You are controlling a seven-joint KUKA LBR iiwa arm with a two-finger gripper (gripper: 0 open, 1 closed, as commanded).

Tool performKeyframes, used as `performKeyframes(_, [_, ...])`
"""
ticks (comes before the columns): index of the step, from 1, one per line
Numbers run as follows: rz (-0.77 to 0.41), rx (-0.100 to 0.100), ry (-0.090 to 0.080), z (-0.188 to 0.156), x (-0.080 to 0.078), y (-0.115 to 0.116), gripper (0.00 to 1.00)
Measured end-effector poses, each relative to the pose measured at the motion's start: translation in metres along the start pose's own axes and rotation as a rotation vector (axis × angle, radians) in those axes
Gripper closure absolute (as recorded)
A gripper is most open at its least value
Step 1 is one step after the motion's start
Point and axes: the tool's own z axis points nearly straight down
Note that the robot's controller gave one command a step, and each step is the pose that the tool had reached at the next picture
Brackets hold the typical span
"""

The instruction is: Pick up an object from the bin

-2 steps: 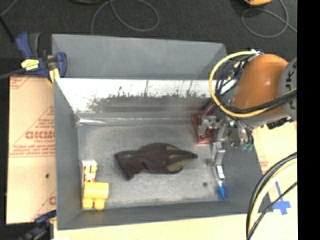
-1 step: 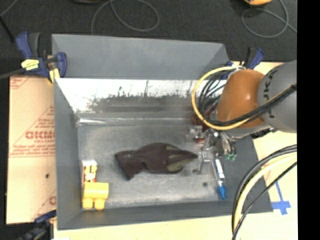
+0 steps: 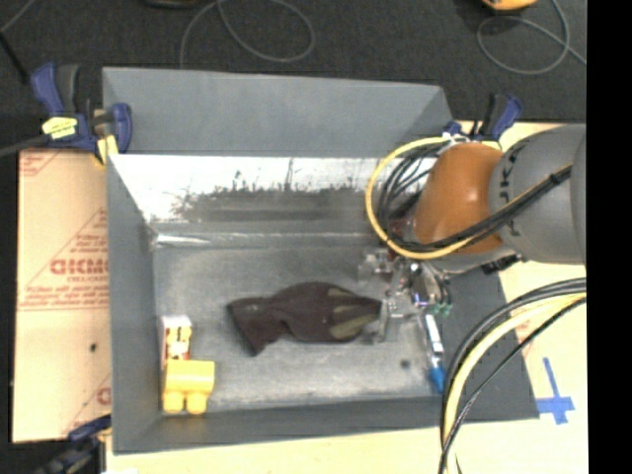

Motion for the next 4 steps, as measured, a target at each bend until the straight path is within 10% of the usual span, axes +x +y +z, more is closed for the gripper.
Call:
performKeyframes(1, [0.105, 0.000, 0.003, 0.005, 0.017, 0.036, 0.00])
performKeyframes(2, [0.147, 0.000, -0.002, 0.006, 0.038, 0.062, 1.00])
performKeyframes(3, [0.146, 0.001, -0.002, 0.006, 0.038, 0.061, 1.00])
performKeyframes(4, [0.129, 0.001, -0.004, -0.100, 0.037, 0.056, 1.00])
